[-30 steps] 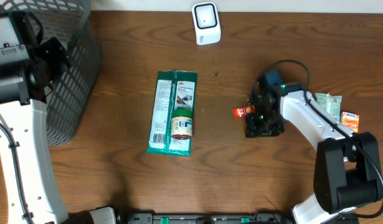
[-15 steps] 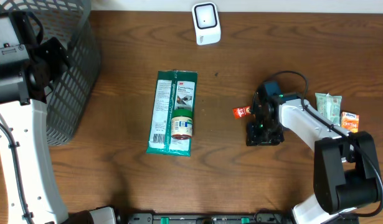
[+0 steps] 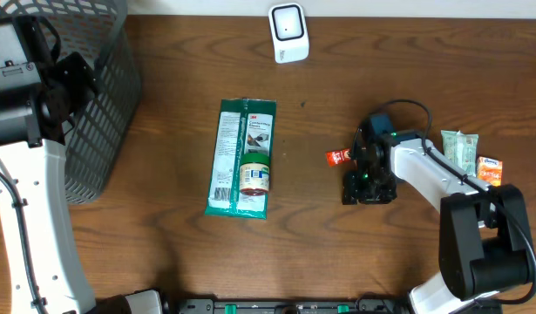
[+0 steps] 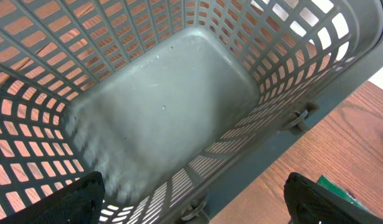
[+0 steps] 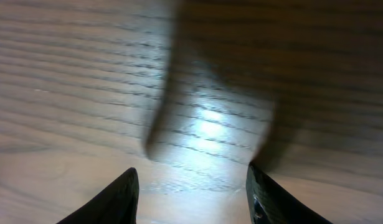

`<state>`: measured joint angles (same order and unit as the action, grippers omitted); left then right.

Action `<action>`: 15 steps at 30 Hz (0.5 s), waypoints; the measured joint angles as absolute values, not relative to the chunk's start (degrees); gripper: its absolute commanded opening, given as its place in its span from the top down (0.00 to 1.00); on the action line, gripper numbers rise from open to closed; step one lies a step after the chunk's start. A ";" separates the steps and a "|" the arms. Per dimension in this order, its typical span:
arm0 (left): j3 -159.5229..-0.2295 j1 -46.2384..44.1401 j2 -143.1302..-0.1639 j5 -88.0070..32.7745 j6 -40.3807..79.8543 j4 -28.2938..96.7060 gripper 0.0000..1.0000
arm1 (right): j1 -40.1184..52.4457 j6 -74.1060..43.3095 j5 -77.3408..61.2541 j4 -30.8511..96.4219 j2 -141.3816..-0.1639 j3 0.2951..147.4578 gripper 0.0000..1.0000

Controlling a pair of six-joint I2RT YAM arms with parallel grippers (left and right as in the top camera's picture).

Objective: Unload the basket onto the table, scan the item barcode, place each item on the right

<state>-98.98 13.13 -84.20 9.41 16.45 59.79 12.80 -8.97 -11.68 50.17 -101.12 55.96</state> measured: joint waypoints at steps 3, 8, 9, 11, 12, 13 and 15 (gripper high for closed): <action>-98.98 13.13 -84.20 9.41 16.45 59.77 0.08 | 12.84 -8.99 -15.38 49.60 -101.12 55.88 0.51; -98.98 13.13 -84.20 9.41 16.45 59.77 0.07 | 14.11 -8.99 -23.35 47.55 -101.14 55.57 0.52; -98.98 13.13 -84.20 9.41 16.45 59.77 0.08 | 14.74 -8.99 -24.82 46.78 -101.14 55.57 0.52; -98.98 13.13 -84.20 9.41 16.45 59.77 0.08 | 16.25 -9.02 -27.51 45.36 -101.14 55.55 0.53; -98.98 13.13 -84.20 9.41 16.45 59.79 0.08 | 16.93 -9.04 -28.38 44.88 -101.14 55.53 0.53; -98.98 13.13 -84.20 9.41 16.45 59.77 0.08 | 17.82 -9.06 -29.34 44.23 -101.14 55.53 0.53; -98.98 13.13 -84.20 9.41 16.45 59.77 0.08 | 19.66 -9.13 -30.57 43.27 -101.12 55.53 0.57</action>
